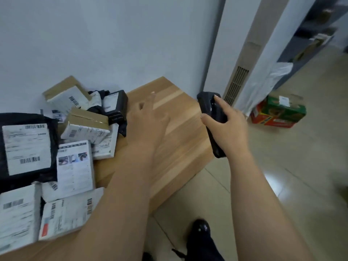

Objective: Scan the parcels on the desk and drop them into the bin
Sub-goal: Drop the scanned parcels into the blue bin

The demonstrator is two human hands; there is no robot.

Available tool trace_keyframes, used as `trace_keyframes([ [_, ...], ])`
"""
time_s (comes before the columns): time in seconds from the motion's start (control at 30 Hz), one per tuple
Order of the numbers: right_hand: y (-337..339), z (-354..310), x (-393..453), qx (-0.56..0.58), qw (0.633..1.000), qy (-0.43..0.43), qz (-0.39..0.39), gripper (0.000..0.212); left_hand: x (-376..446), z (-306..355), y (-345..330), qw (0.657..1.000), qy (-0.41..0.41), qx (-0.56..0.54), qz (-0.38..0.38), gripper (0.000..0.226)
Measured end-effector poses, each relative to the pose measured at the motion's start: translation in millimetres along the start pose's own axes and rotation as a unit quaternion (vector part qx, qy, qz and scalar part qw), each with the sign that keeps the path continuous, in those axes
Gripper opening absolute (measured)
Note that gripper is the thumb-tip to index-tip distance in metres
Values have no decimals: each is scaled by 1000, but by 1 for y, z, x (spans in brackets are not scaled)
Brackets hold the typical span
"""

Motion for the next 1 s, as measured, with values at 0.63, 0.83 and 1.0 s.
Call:
trace_keyframes([
  [0.63, -229, -4, 186, -14, 962, 53, -267, 62, 130, -127, -69, 940, 287, 145, 110, 70],
  [0.83, -292, 10, 199, -20, 945, 24, -325, 62, 166, -162, -83, 929, 314, 161, 111, 66],
  [1.0, -341, 15, 215, -37, 927, 18, -372, 63, 192, -187, -94, 918, 349, 152, 111, 63],
])
Point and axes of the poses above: each hand's wrist, its own x-axis towards the middle knuckle, its own y-axis out of the back of the hand, z = x × y, the point moved 10 cm from there along x, towards the middle knuckle, and after that the axes turned 6 degrees about z, right-handed, at the moved point
